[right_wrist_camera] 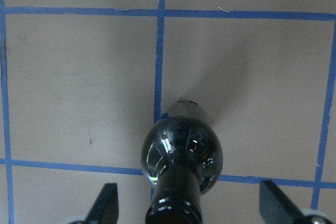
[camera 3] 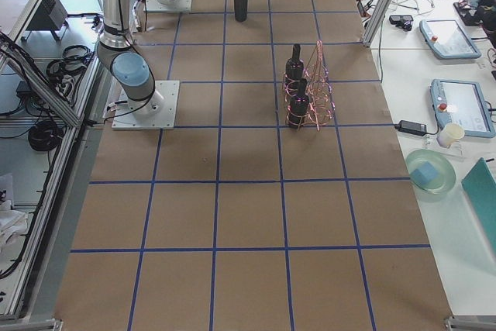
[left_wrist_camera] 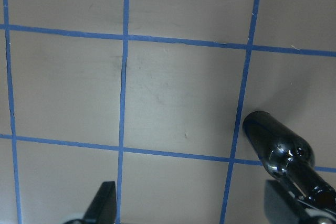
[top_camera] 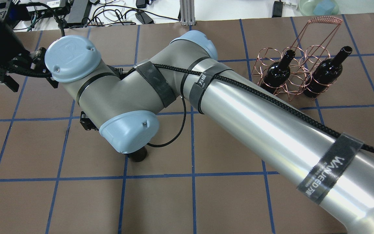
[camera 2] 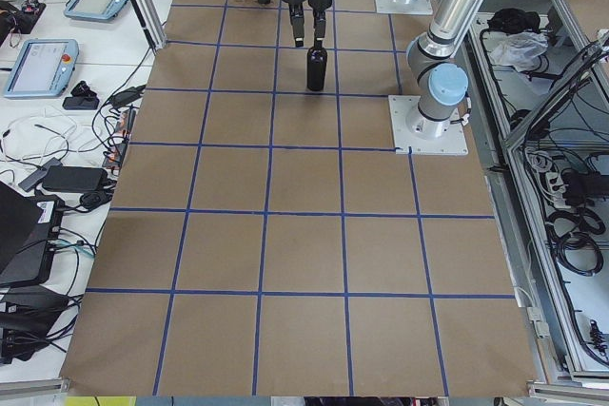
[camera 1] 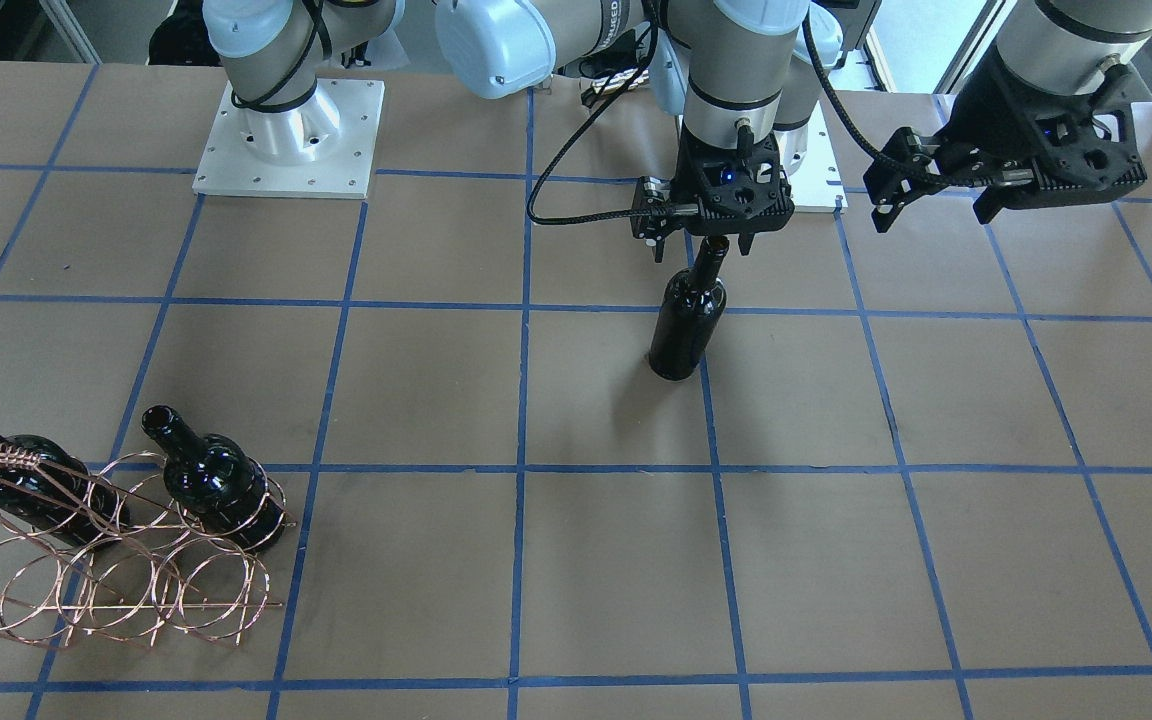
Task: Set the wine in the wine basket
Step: 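Lower the right gripper and close it on the bottle neck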
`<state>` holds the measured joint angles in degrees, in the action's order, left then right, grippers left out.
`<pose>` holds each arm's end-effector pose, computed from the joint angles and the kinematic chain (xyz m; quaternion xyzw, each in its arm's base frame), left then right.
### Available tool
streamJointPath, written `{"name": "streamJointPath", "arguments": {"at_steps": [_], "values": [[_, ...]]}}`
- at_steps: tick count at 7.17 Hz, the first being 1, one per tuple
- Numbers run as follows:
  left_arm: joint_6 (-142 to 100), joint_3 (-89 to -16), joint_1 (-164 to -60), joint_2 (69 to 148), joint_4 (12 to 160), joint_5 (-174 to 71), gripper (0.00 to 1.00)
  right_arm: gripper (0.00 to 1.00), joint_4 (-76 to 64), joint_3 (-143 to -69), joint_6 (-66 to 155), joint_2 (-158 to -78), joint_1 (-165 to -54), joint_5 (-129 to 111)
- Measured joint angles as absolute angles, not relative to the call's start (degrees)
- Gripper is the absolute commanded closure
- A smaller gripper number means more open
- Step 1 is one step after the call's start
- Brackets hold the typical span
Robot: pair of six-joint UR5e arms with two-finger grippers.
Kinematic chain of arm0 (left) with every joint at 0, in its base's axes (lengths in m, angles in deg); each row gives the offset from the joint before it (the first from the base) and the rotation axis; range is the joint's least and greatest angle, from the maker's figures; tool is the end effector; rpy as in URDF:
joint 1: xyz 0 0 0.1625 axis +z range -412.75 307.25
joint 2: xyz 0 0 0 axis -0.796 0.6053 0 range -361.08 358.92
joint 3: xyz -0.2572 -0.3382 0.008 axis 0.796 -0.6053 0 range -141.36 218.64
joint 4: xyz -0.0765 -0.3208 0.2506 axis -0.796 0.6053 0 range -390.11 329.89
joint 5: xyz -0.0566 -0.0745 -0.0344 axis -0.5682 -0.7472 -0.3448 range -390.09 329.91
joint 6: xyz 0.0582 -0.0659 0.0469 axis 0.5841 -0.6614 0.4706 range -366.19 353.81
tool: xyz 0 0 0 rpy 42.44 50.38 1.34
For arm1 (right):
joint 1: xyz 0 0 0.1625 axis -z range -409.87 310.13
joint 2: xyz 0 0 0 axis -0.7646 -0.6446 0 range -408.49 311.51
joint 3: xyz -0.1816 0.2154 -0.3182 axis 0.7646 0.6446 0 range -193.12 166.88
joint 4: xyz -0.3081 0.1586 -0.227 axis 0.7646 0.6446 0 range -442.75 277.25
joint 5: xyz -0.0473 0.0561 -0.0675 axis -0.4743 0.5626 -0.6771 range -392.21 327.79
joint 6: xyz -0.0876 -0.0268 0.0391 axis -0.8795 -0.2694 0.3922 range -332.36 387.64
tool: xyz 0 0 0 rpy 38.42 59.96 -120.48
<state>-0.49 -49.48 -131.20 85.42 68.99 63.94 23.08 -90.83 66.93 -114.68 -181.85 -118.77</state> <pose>-0.0321 -0.4735 0.5178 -0.0499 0.9976 0.0373 0.0299 0.5469 -0.3994 0.3814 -0.0246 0.9985 -0.0091 0.0473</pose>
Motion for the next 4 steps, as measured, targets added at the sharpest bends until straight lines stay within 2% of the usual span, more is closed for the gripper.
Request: {"name": "streamJointPath", "arguments": {"at_steps": [2,4], "values": [[-0.48,-49.51,-131.20,85.41,69.01,63.92,0.00,0.55,23.16,-90.87,67.16,-114.38,-181.88,-118.25],[-0.27,-49.51,-131.18,85.41,69.10,64.19,0.00,0.67,22.93,-90.90,67.34,-114.38,-181.88,-117.01]]}}
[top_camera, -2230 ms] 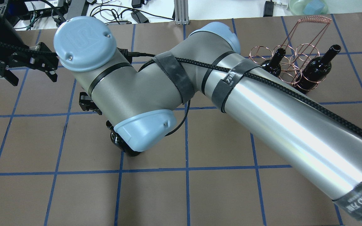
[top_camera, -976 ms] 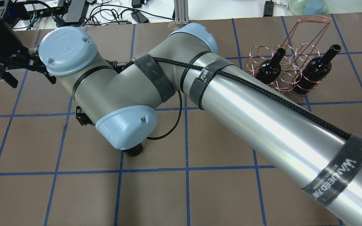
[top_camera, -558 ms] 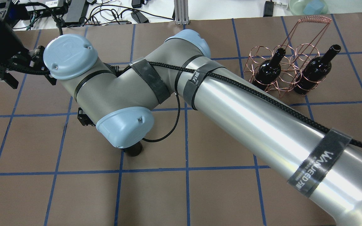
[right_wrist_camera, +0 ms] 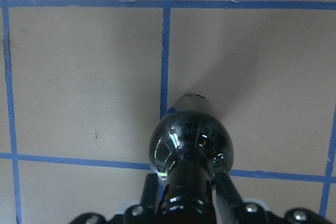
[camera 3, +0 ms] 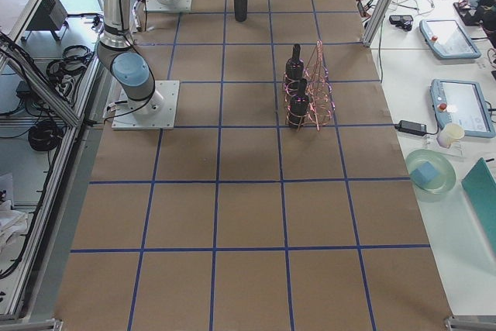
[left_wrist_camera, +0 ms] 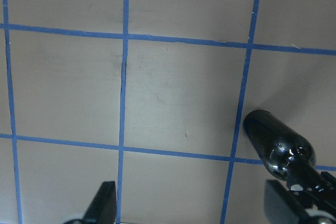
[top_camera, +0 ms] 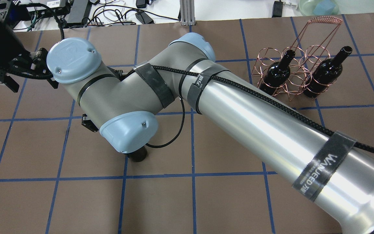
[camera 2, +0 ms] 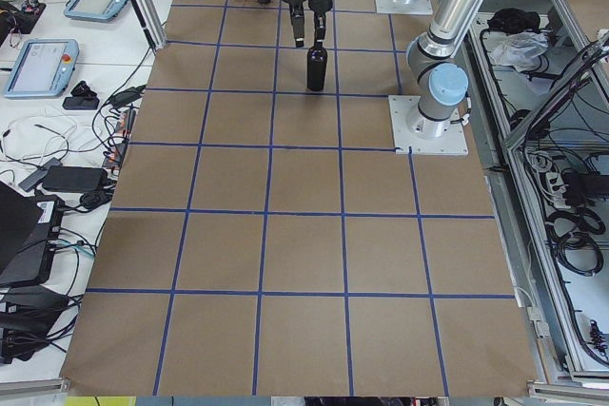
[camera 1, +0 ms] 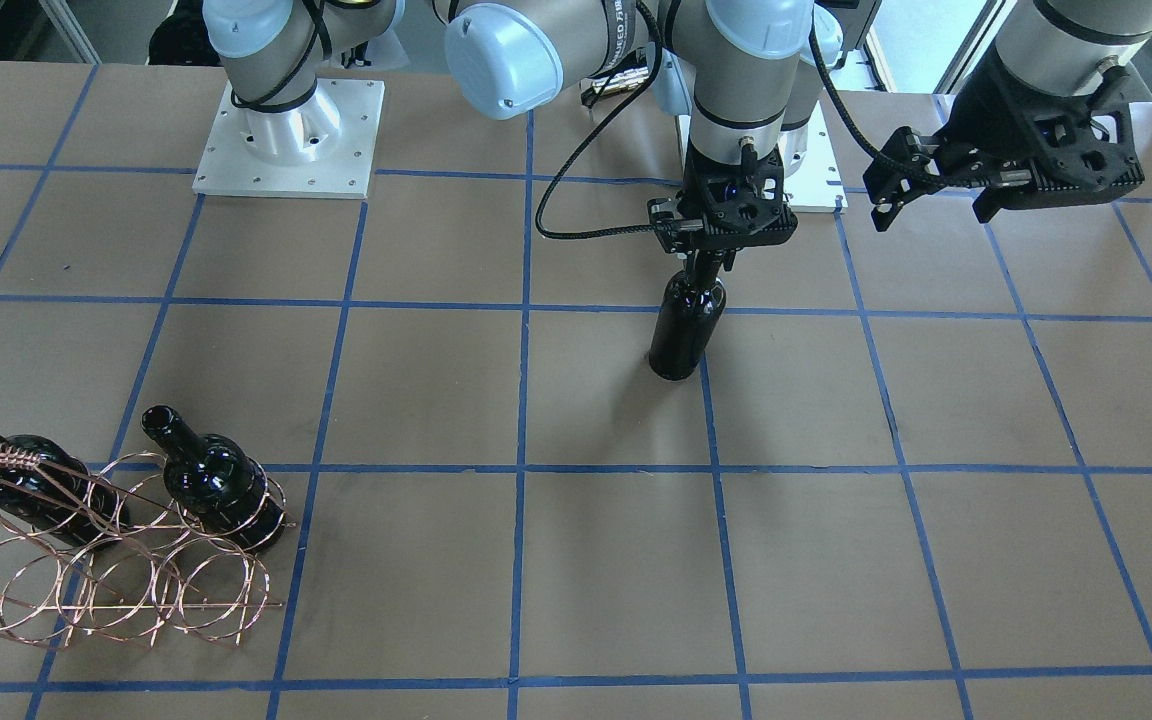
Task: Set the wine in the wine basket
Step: 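Lower the right gripper and close it on the bottle neck, then lift the bottle with the right gripper and carry it to the copper rack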
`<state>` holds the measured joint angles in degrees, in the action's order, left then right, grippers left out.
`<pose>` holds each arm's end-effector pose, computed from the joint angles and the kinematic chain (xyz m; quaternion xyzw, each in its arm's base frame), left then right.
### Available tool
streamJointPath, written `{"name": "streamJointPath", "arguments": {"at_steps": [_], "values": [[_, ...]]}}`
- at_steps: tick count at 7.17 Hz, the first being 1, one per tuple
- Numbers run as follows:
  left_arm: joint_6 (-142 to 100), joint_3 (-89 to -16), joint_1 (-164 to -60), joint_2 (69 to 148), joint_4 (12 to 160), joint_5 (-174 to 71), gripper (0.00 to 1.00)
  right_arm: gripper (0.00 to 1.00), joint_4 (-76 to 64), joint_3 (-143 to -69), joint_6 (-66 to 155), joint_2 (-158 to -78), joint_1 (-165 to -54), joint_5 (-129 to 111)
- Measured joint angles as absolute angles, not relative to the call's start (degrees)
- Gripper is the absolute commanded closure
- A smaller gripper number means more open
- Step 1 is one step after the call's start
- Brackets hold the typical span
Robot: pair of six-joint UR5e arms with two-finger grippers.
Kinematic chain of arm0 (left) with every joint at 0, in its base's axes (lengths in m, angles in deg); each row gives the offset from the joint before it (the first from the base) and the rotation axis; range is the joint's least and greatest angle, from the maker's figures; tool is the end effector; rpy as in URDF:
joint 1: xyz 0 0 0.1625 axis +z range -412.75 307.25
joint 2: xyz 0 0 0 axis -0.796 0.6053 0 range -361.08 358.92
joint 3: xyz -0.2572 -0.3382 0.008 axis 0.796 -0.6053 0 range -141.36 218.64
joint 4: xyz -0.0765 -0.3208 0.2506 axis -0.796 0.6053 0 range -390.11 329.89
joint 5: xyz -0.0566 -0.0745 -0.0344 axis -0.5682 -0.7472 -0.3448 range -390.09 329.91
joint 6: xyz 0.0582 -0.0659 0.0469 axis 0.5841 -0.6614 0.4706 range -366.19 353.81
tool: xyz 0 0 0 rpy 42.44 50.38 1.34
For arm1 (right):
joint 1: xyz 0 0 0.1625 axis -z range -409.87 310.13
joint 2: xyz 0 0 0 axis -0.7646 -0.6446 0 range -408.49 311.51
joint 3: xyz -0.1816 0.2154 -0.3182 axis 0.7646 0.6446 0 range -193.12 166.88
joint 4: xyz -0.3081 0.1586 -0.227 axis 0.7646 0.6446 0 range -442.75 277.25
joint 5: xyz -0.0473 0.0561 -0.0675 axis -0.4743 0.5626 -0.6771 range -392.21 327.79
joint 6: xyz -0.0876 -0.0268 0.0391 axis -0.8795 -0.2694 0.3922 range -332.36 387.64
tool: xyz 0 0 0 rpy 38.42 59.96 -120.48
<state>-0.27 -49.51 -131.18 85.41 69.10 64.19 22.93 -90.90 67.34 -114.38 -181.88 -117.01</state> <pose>-0.0316 -0.4732 0.5175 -0.0480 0.9976 0.0389 0.0318 0.5498 -0.3976 0.3773 -0.0216 0.9982 0.0046 0.0559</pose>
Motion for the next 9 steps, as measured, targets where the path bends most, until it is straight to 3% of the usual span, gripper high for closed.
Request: {"name": "streamJointPath", "arguments": {"at_steps": [2,9], "values": [[-0.14,-49.60,-131.15,85.41,69.00,65.16,0.00,0.87,22.86,-90.90,67.36,-114.46,-181.85,-116.72],[-0.43,-49.93,-131.81,85.49,68.63,64.44,0.00,1.00,17.05,-92.04,64.94,-120.09,-178.82,-116.76]]}}
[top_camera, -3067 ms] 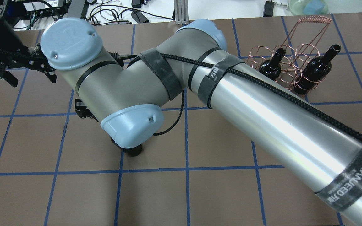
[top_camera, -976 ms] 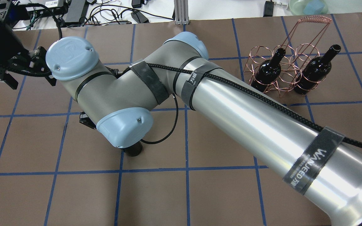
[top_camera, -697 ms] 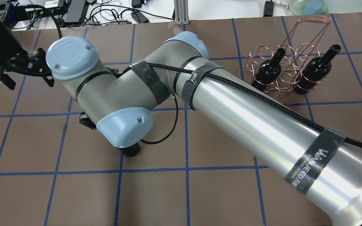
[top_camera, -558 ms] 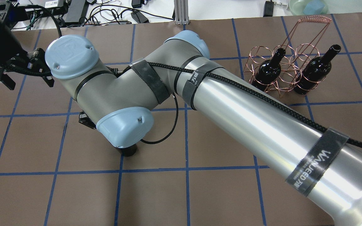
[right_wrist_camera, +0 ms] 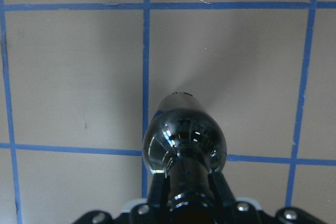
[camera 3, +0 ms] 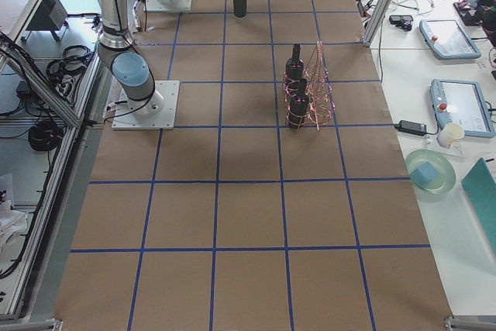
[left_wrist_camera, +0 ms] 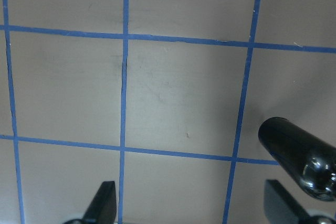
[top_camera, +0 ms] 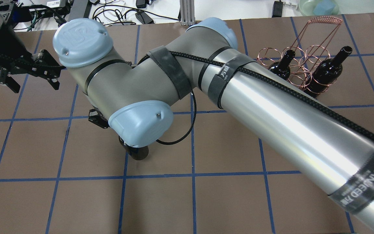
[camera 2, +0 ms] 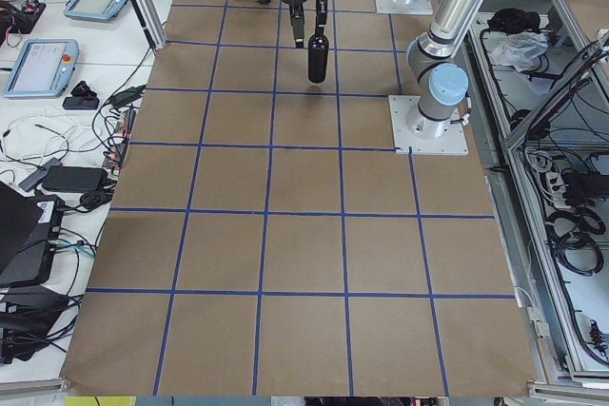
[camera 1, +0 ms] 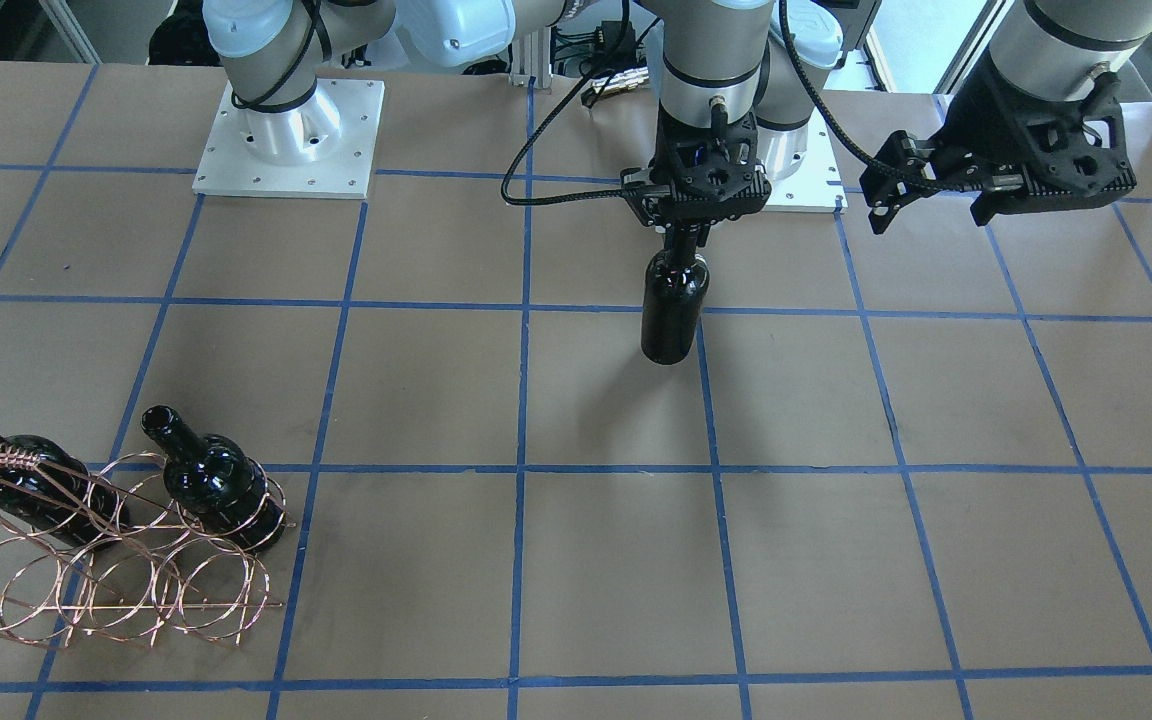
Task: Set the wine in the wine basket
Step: 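Lift the bottle with the right gripper and carry it to the copper rack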
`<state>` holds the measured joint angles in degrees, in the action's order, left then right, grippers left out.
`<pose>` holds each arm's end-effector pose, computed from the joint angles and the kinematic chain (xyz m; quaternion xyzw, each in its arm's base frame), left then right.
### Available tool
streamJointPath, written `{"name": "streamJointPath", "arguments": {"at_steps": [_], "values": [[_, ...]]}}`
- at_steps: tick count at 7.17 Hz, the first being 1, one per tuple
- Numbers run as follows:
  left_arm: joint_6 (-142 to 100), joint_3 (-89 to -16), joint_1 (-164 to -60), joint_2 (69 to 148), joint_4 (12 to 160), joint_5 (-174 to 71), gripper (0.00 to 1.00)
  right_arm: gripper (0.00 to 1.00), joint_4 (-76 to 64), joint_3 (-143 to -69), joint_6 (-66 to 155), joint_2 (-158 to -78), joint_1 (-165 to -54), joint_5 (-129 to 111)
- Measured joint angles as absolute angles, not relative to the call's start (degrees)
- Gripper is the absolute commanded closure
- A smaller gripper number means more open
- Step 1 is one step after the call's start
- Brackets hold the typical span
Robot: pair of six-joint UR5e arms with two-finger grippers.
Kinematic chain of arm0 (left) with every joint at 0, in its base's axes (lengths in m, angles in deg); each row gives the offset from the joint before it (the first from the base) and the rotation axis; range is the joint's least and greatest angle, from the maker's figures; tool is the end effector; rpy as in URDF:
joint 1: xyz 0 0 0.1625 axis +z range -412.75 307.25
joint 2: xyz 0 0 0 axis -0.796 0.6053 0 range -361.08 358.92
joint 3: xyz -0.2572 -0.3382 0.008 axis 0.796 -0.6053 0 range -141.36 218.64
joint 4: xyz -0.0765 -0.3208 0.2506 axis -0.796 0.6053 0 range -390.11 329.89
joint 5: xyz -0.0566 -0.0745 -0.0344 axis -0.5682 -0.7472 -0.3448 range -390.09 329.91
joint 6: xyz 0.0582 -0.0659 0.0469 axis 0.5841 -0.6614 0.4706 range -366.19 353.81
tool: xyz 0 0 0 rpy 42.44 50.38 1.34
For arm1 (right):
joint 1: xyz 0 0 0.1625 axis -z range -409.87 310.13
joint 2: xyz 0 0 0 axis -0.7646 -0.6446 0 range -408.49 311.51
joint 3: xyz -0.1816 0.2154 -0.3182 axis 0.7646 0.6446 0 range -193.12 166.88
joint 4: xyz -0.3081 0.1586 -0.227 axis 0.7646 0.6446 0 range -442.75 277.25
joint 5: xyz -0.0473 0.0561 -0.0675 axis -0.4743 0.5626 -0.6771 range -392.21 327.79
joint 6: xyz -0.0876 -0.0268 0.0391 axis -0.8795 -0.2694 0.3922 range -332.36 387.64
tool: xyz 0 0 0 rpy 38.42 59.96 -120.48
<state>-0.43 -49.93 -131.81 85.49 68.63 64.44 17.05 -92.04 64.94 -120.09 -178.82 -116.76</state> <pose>-0.0362 -0.4735 0.5141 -0.0438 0.9977 0.0392 0.0342 0.5053 -0.3978 0.4211 -0.0154 0.9985 0.0123 0.0508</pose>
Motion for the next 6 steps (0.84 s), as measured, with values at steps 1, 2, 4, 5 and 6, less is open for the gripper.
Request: {"name": "streamJointPath", "arguments": {"at_steps": [1,2,4,5,6], "values": [[-0.90,-49.93,-132.21,85.44,68.53,64.31,0.00,1.00,14.00,-93.06,61.78,-122.71,-176.51,-116.86],[-1.15,-49.90,-132.67,85.42,68.41,63.80,0.00,1.00,10.89,-94.78,57.05,-126.03,-173.27,-117.08],[-2.77,-49.89,-135.15,85.51,67.62,61.96,0.00,1.00,3.83,-100.14,42.01,-133.77,-164.86,-117.61],[-4.11,-49.91,-137.05,85.62,66.74,61.60,0.00,1.00,1.65,-103.13,32.68,-137.39,-159.63,-118.55],[-5.00,-49.94,-138.62,85.70,66.13,61.47,0.00,1.00,0.77,-105.17,23.30,-139.92,-154.50,-120.68]]}}
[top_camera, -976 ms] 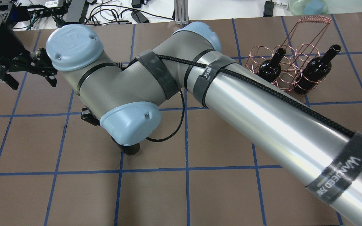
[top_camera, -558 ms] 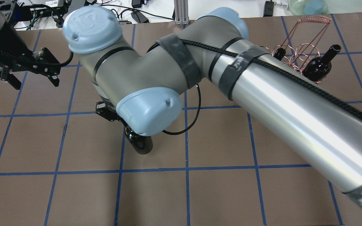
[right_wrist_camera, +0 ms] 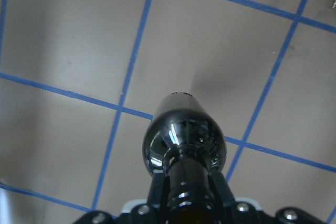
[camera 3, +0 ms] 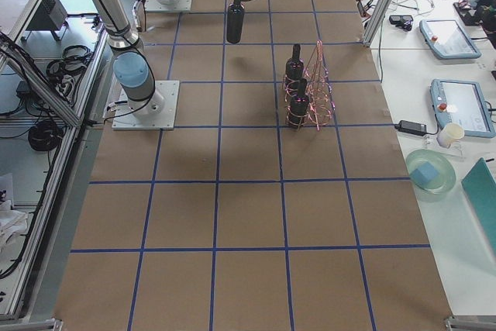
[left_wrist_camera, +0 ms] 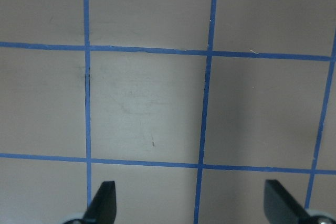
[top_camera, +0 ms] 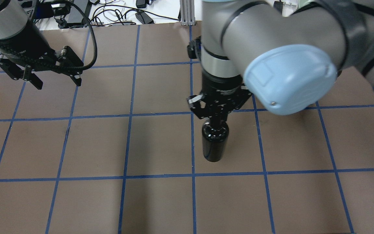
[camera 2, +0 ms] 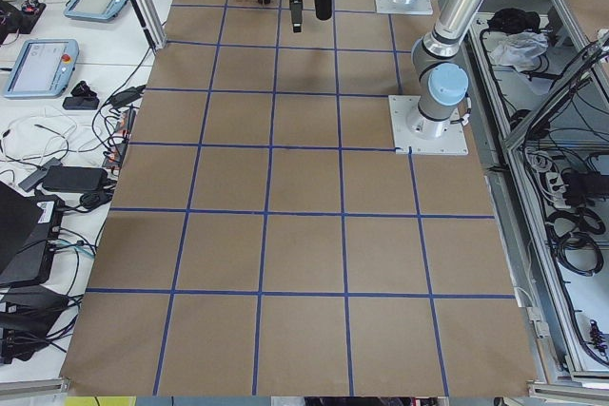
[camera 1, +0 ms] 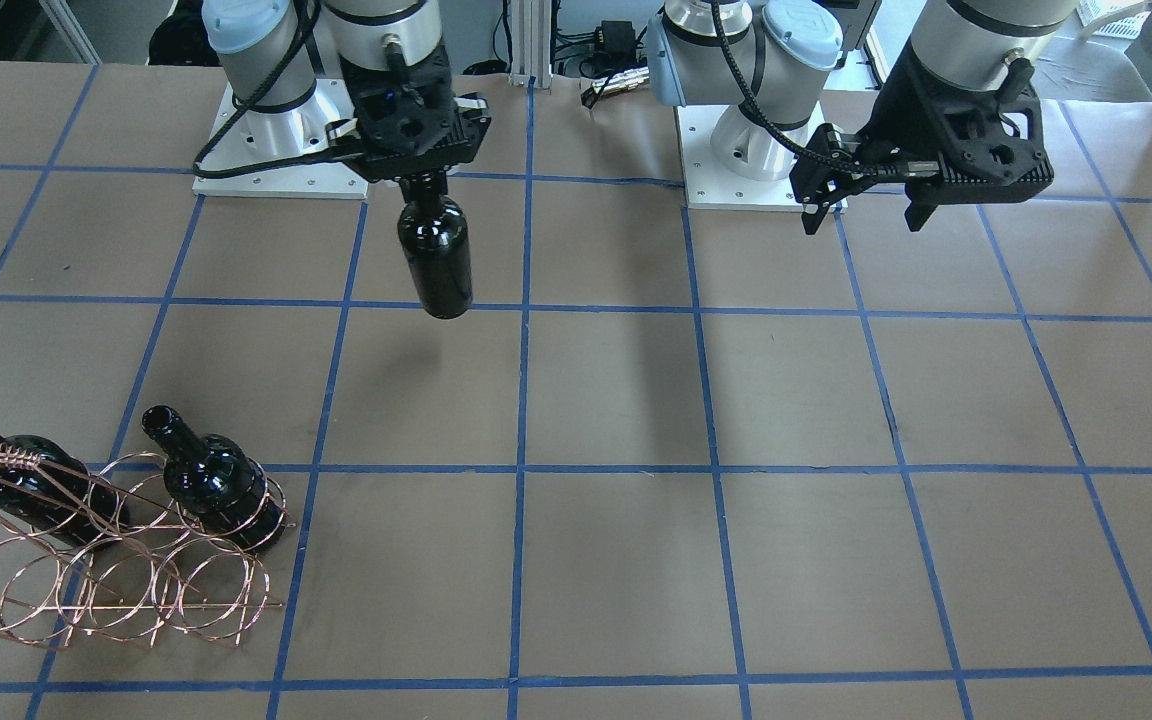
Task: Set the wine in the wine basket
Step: 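Lift the bottle with the right gripper and carry it to the copper rack, then lower the bottle with the right gripper into the empty rack ring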
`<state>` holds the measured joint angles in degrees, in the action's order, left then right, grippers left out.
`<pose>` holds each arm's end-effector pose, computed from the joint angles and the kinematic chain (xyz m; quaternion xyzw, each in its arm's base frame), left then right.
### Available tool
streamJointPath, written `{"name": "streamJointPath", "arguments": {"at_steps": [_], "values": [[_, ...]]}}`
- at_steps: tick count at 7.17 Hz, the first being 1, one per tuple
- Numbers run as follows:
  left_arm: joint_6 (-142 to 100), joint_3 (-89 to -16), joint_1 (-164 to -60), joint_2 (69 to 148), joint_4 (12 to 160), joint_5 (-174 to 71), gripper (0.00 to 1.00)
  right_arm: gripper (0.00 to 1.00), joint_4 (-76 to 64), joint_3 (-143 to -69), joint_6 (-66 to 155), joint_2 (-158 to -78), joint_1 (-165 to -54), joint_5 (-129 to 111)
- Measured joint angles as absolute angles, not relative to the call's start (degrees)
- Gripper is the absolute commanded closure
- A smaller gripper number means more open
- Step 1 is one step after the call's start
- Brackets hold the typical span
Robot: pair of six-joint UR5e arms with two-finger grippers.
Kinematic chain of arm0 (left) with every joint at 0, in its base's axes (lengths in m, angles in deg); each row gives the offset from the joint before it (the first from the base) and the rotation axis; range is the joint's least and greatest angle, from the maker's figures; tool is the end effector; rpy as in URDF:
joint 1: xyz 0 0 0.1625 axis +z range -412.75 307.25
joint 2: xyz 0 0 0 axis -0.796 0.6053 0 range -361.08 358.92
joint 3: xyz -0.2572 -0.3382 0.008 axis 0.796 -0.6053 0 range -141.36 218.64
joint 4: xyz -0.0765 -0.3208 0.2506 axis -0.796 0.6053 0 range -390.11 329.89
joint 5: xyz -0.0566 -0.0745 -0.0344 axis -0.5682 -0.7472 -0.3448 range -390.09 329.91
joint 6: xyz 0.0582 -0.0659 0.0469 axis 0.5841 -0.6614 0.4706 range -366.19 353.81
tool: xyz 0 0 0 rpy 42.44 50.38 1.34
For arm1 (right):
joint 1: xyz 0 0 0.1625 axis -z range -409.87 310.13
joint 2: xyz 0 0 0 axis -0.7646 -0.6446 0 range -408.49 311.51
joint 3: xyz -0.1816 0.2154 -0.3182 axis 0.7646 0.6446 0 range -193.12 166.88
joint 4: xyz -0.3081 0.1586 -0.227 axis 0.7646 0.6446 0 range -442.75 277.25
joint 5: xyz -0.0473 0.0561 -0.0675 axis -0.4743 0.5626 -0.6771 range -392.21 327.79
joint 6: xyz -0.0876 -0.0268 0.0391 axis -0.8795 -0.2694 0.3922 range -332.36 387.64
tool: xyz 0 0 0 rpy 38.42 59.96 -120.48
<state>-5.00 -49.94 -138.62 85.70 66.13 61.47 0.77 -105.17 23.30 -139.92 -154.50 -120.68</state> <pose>-0.0968 -0.4721 0.5162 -0.0255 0.9995 0.0146 0.0129 0.2499 -0.4186 0.4721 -0.1636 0.9845 0.0628 0.0077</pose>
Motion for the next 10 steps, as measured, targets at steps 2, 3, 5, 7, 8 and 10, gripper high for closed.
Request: {"name": "streamJointPath", "arguments": {"at_steps": [2,3,5,7,8,10], "values": [[-4.95,-49.98,-140.01,85.83,65.55,61.37,0.00,1.00,0.50,-106.44,8.72,-142.00,-145.47,-123.83],[-4.79,-50.16,-140.23,85.87,65.15,60.47,0.00,1.00,0.76,-106.52,2.76,-142.24,-141.25,-124.18],[-4.44,-50.79,-140.42,85.55,64.12,57.14,0.00,1.00,1.07,-106.38,-6.43,-142.12,-132.70,-124.16],[-4.39,-51.18,-140.46,85.21,63.56,58.89,0.00,1.00,1.68,-104.29,-9.74,-140.96,-129.17,-125.21],[-4.41,-51.23,-140.46,85.12,63.47,59.78,0.00,1.00,2.37,-101.44,-10.19,-139.09,-128.80,-125.97],[-4.49,-51.33,-140.46,85.03,63.47,60.36,0.00,1.00,2.76,-93.50,-10.21,-133.72,-128.65,-126.16]]}}
